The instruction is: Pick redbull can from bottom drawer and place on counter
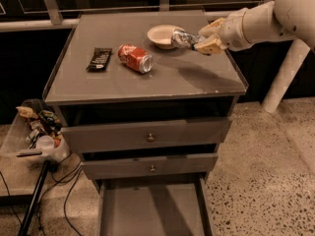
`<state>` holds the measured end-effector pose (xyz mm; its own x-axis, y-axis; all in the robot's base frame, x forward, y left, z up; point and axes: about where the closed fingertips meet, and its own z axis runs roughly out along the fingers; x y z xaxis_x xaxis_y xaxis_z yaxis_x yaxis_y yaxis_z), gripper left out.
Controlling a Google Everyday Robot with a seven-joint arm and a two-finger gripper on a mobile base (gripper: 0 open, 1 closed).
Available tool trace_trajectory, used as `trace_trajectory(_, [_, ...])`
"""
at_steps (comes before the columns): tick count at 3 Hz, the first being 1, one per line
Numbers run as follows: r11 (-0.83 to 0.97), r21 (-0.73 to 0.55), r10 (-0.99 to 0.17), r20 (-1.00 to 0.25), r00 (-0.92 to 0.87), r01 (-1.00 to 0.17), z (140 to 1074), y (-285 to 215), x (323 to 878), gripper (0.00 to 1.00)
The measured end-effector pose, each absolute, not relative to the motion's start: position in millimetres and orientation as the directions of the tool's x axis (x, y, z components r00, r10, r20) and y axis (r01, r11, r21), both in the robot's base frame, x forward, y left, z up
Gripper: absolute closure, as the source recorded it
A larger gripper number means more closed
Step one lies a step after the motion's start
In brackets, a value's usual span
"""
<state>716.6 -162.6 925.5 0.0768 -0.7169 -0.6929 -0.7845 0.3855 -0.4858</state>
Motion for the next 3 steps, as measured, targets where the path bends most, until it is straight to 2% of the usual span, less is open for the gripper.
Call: trace_trajectory(3, [0.346,-0.417,-0.747,-0.665,0.023,-0.84,878.5,-166.5,710.9,1.0])
